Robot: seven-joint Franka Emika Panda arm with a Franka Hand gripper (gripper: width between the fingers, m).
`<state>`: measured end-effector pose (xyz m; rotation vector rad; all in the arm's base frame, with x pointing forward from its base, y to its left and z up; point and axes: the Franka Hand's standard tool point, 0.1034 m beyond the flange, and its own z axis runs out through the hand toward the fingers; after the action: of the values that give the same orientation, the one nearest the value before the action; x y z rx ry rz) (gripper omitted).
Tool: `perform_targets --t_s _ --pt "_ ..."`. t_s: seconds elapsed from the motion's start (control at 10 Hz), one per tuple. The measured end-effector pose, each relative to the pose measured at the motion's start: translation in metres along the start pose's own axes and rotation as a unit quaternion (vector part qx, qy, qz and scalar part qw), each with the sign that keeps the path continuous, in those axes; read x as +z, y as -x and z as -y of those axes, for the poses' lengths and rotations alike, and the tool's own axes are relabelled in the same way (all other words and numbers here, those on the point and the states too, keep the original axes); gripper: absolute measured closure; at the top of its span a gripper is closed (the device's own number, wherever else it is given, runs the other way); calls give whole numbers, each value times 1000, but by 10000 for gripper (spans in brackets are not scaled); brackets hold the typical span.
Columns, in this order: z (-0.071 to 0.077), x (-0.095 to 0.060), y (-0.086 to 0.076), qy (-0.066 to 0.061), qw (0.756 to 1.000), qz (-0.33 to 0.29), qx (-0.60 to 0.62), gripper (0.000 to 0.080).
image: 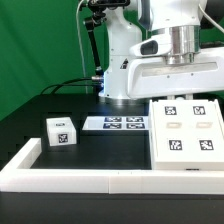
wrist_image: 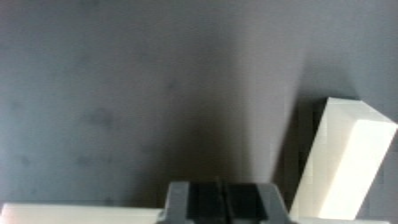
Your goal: Assemble cabinet
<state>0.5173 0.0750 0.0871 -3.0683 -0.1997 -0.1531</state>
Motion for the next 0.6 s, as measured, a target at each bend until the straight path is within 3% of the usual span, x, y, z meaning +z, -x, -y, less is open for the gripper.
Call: perform_targets --t_s 0.4,0.6 --pt "6 -27 -16 -4 1000 24 -4 798" --pt "8 -27 -16 -5 1000 28 -6 798"
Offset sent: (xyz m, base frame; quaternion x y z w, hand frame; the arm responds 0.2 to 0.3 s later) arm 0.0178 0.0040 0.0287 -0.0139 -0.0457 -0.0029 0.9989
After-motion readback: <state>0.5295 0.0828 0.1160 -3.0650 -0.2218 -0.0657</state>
